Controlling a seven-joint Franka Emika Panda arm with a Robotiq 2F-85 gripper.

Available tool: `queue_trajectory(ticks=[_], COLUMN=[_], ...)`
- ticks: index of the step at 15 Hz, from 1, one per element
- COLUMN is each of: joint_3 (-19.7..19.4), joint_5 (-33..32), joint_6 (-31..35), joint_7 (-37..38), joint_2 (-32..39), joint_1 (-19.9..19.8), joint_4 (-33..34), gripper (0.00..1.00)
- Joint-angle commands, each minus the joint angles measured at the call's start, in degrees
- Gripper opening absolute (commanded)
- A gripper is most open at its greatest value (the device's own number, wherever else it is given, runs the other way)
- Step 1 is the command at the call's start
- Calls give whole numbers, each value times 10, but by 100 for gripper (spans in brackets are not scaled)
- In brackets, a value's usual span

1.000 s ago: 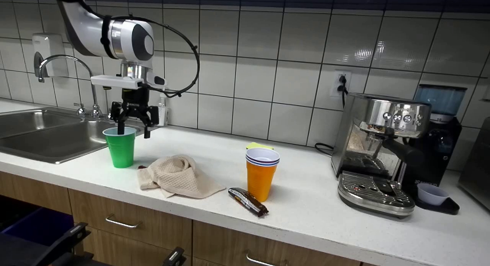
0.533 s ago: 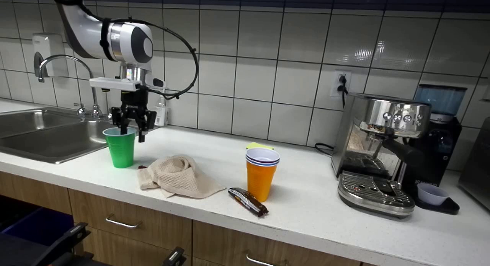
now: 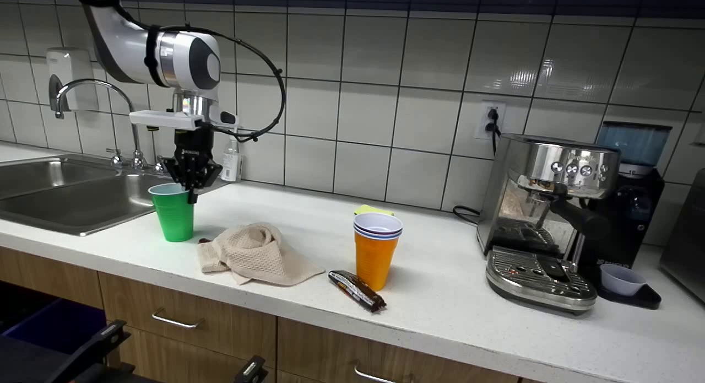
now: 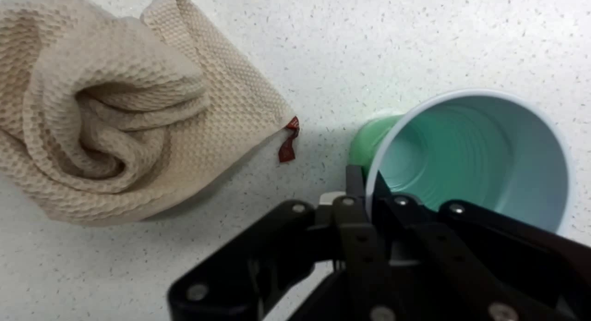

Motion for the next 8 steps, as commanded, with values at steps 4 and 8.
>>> queue_trajectory(ticks=[4,8], joint_3=[-5,-2], joint_5=[0,8], joint_6=[-16,-7], joint_7=[14,12], joint_2=[-11,-32], joint_1=[8,4], joint_4=[8,1], gripper=[1,1])
